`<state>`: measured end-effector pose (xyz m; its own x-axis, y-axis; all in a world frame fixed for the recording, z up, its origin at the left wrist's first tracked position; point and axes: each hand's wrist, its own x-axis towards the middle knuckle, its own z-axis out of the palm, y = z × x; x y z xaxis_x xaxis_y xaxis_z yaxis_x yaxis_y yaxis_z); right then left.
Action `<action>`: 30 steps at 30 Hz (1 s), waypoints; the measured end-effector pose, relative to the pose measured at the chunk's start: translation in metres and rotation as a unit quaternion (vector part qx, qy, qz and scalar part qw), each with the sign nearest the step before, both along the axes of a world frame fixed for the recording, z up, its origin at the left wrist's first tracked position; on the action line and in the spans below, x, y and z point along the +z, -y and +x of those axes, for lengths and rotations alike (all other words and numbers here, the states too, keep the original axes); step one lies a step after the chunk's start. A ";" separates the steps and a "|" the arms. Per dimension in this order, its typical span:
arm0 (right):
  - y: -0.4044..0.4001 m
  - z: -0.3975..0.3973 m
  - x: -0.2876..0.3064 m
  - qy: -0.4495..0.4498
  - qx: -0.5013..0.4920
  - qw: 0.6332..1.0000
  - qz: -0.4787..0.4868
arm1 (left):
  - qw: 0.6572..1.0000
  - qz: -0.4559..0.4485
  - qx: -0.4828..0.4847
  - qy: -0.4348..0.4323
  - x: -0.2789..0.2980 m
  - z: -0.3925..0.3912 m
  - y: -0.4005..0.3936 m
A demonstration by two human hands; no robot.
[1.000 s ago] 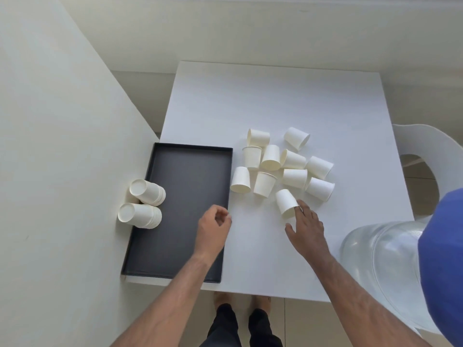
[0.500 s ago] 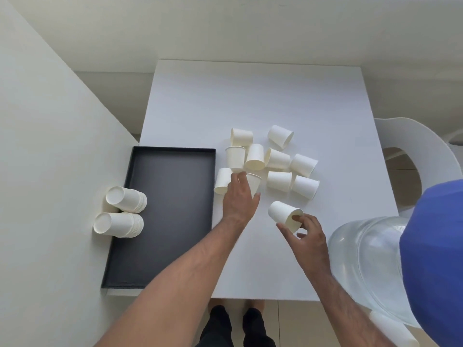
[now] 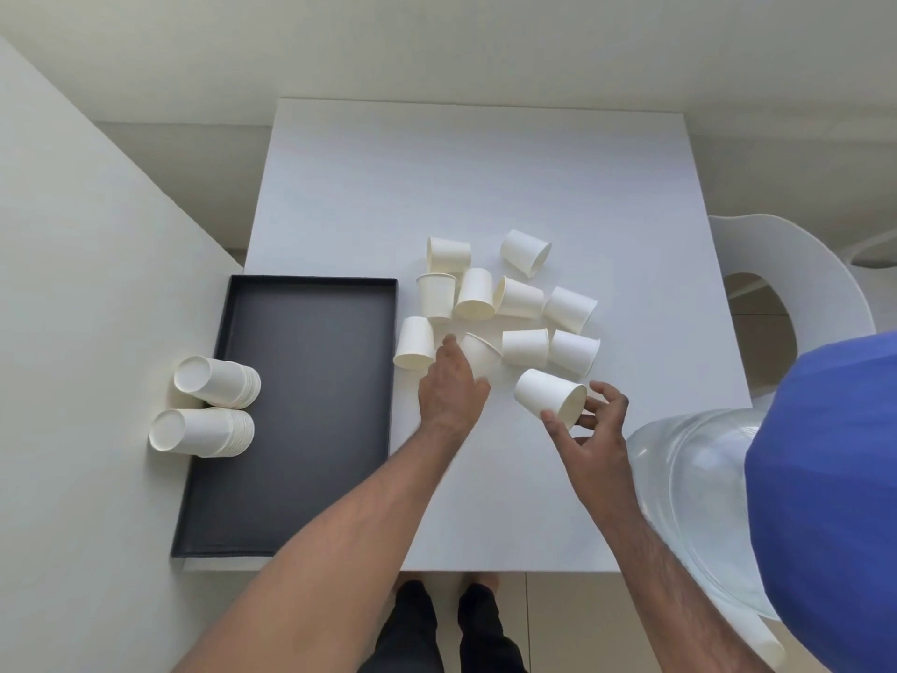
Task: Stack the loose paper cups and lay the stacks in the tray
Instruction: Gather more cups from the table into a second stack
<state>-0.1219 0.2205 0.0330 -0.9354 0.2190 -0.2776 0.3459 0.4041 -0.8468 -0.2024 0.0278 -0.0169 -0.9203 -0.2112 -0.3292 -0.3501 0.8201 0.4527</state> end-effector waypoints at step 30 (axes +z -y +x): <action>0.037 0.009 0.038 0.053 0.175 0.970 -0.162 | 0.963 0.175 -0.115 -0.169 0.061 0.135 0.047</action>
